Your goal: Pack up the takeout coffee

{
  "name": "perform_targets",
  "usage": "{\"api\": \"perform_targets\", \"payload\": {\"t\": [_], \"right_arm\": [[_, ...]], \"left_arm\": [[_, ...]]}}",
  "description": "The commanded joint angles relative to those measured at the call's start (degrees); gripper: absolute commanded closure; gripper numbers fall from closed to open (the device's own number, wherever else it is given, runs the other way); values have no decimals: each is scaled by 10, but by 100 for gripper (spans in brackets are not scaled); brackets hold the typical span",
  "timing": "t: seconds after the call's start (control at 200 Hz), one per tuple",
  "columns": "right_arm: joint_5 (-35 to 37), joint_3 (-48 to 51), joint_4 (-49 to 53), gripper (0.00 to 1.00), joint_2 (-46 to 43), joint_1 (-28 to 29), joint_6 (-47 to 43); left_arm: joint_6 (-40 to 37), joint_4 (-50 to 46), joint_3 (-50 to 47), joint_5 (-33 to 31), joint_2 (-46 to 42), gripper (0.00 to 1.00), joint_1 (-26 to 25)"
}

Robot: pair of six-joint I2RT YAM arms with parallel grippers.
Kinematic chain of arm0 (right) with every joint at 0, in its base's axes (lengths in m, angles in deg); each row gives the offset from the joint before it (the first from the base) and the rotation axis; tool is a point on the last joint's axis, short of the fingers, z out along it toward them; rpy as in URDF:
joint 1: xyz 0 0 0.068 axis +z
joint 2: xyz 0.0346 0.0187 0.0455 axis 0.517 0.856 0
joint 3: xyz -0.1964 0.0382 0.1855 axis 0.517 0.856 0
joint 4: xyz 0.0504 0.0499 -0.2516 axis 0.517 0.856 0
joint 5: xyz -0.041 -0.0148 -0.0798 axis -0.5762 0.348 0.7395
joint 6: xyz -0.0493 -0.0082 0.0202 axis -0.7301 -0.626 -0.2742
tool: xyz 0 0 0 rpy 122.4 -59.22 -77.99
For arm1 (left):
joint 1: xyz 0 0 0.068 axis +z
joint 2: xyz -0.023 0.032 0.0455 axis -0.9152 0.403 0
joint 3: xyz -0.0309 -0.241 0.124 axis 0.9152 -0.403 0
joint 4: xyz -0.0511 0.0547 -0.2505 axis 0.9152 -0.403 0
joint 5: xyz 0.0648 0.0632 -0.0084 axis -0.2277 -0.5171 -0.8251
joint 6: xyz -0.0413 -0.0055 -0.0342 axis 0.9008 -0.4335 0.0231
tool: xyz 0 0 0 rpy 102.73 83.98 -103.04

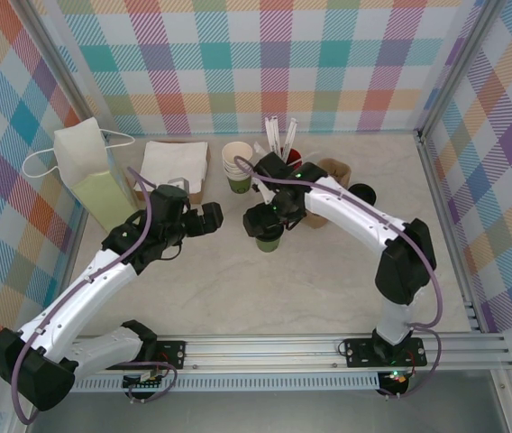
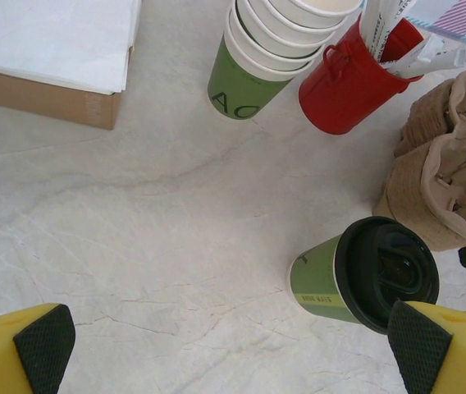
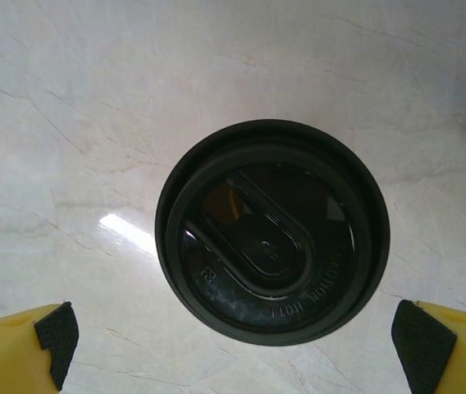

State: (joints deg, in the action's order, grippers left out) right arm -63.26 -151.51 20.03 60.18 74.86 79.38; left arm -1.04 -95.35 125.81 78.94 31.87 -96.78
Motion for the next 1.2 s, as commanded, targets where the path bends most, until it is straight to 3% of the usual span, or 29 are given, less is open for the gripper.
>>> {"api": "perform_targets", "payload": {"t": [0.0,1.195], "right_arm": [[42,-33,55,0,25,10,-20],[42,-92,79,0,123,17,-46]], "left_arm": [[1,3,-6,-13,-8,0,7],[-1,-4,-10,-11,-7,0,11]]}}
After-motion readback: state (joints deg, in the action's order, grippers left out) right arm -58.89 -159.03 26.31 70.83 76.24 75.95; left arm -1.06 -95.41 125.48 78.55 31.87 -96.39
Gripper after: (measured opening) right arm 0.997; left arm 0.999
